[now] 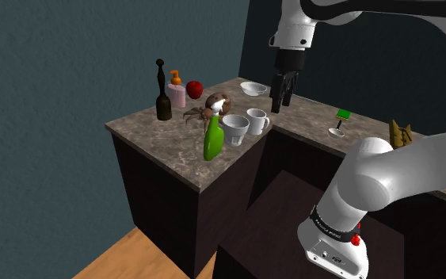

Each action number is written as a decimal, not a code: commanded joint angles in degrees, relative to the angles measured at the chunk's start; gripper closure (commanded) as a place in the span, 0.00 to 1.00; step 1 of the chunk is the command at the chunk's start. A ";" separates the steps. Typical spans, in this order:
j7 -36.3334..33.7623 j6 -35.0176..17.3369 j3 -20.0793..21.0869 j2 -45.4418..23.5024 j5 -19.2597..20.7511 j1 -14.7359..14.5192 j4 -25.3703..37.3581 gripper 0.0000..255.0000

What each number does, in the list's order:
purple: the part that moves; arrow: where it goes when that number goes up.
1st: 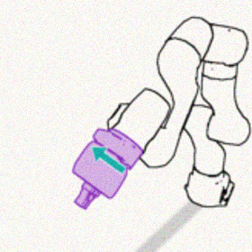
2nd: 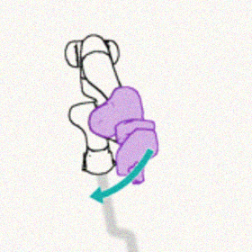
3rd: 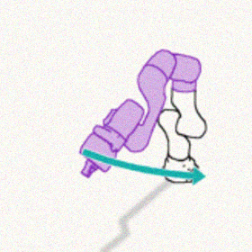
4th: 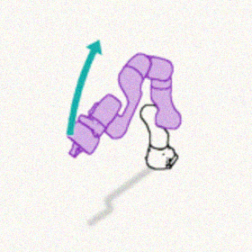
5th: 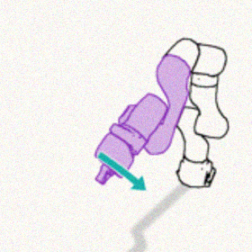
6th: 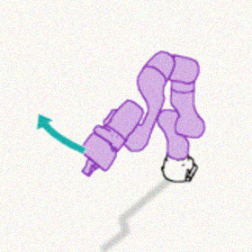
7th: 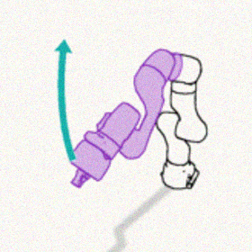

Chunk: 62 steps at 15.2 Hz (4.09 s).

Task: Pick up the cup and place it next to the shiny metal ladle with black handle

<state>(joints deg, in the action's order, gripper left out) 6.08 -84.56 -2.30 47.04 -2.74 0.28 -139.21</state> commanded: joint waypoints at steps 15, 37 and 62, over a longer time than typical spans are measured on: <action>14.49 -21.26 -11.38 -25.01 2.35 1.44 4.77 0.00; 29.06 -35.91 -16.79 -52.43 -7.28 2.21 16.26 0.00; 27.08 -28.82 -16.92 -48.69 -5.34 2.10 20.00 1.00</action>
<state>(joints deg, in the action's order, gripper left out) 33.41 -114.11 -19.24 -1.97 -8.23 2.42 -119.67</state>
